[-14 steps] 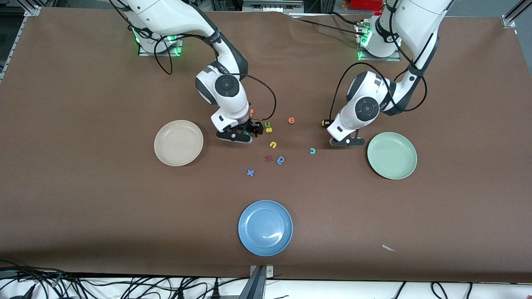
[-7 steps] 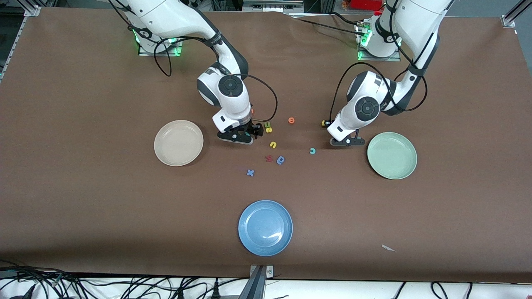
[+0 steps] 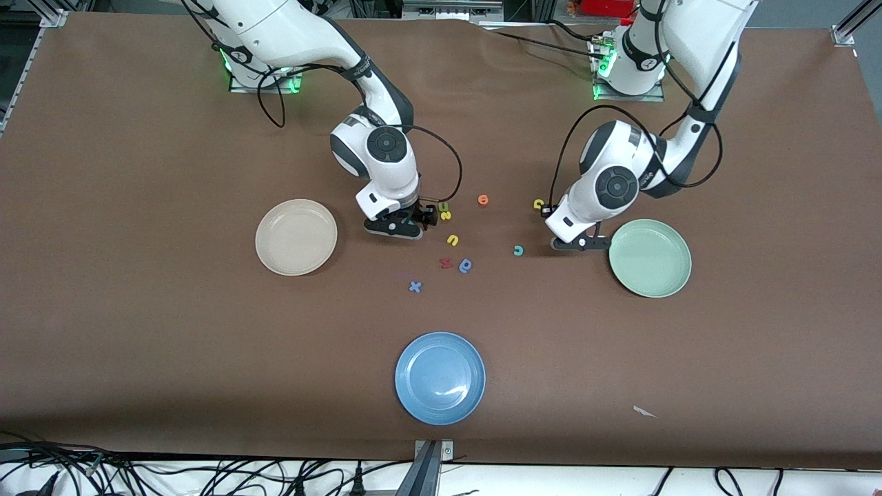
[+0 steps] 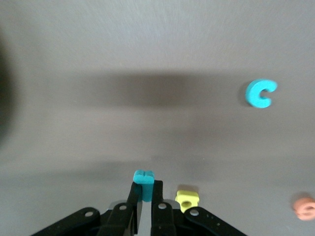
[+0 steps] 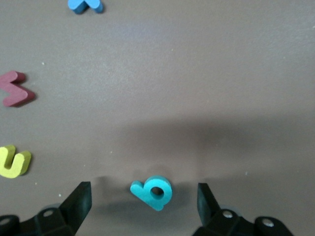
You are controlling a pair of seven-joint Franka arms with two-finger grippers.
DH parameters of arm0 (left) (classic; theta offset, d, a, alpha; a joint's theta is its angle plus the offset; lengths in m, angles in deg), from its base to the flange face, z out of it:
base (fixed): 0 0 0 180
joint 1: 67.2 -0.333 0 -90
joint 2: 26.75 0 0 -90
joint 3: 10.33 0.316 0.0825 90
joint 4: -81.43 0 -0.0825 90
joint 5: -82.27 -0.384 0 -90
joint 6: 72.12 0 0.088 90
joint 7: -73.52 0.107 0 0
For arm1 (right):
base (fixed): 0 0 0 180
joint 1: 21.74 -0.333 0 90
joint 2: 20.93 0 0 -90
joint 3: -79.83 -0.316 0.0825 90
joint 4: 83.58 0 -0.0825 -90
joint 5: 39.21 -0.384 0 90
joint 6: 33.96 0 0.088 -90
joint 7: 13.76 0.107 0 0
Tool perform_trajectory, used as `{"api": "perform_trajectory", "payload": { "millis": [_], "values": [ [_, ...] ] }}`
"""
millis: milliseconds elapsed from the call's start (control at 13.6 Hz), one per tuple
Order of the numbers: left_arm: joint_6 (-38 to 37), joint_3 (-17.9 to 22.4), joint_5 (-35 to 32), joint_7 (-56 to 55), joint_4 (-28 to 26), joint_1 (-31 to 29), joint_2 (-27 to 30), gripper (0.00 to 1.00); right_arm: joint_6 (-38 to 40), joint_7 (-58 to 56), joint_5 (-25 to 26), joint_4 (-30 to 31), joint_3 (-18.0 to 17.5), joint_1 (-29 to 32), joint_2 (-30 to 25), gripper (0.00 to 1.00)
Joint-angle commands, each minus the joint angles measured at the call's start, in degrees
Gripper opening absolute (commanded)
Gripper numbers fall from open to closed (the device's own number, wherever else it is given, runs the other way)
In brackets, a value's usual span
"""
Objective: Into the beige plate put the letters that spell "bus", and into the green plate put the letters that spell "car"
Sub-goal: 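Drop the teal letter on the green plate while the right gripper grasps teal q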
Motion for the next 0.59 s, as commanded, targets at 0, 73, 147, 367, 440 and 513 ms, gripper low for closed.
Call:
{"api": "perform_trajectory", "payload": {
  "millis": [0,73,147,367,440,513],
  "values": [
    [-11.0,0.0,-1.6,1.4,7.3,-2.7,0.8,0.00,-0.6,1.6,1.3,-1.1,-0.1,-0.3,1.0,0.95],
    [-12.9,0.0,-1.6,3.8,8.5,-4.1,0.9,0.00,-0.6,1.6,1.3,-1.1,-0.1,-0.3,1.0,0.94],
    [-14.3,0.0,-1.6,5.4,9.4,-5.4,0.9,0.00,-0.7,1.6,1.4,-1.1,-0.1,-0.3,1.1,0.92],
    [-20.0,0.5,-4.7,11.9,12.3,-10.0,1.5,0.00,-0.8,1.6,2.3,-1.1,-0.1,-0.3,1.4,0.88],
    [-20.2,0.4,-6.6,14.1,12.5,-11.8,1.4,0.00,-0.9,1.6,2.3,-1.1,-0.1,-0.3,1.4,0.88],
    [-19.9,0.4,-7.5,15.9,12.5,-13.0,0.9,0.00,-0.9,1.6,2.3,-1.1,0.0,-0.3,1.4,0.88]
  ]
}}
